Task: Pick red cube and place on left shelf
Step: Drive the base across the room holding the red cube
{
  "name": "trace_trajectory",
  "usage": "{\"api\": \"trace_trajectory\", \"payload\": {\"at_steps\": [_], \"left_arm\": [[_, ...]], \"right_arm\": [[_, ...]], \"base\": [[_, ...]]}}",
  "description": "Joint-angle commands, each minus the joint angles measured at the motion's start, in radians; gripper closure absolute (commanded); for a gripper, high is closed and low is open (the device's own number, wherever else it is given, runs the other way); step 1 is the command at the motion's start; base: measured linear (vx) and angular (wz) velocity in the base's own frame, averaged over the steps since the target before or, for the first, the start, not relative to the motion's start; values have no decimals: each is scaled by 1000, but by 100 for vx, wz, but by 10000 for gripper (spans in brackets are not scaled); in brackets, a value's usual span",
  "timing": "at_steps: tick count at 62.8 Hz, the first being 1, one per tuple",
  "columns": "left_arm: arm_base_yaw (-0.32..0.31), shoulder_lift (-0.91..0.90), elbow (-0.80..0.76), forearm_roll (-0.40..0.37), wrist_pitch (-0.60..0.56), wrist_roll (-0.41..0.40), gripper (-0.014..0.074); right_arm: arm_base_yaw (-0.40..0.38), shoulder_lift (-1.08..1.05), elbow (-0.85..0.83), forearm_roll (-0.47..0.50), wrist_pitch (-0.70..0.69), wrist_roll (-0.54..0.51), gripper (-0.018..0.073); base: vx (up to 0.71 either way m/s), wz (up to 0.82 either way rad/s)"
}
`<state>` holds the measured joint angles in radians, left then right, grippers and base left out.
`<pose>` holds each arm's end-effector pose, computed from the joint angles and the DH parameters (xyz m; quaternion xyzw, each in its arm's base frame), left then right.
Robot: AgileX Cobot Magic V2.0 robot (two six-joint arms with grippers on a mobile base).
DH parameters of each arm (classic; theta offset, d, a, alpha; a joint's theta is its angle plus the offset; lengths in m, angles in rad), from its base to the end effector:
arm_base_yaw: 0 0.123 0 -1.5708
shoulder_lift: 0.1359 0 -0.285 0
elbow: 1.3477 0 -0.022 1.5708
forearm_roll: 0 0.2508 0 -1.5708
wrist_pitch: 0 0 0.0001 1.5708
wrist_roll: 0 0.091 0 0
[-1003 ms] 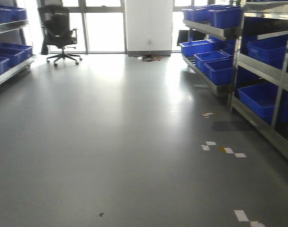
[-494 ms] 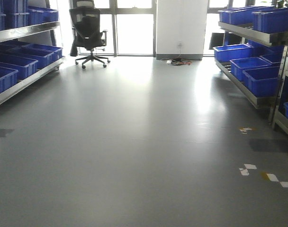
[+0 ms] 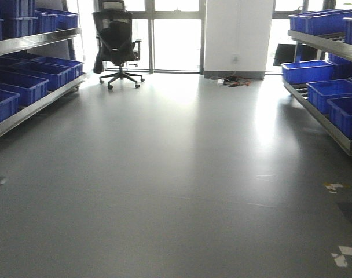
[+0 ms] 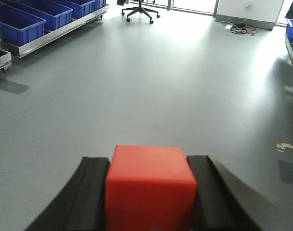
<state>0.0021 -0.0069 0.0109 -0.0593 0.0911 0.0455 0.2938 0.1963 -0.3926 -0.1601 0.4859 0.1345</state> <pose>0.0565 -0.0004 0.2016 -0.0037 0.7098 -0.0060 0.7043 0.0538 0.0092 0.2894 -0.0926 0.7675 0.0619 0.6313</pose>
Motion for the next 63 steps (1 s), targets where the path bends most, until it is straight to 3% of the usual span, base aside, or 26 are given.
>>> {"api": "trace_trajectory", "payload": {"at_steps": [1,63], "left_arm": [[-1,-13,24,-7,-78,-6,506],[-1,-13,24,-7,-78,-6,506]], "right_arm": [[-2,9,-27,-15,-89,-11,408],[-2,9,-27,-15,-89,-11,408]], "base": [[63,13],[64,37]]}}
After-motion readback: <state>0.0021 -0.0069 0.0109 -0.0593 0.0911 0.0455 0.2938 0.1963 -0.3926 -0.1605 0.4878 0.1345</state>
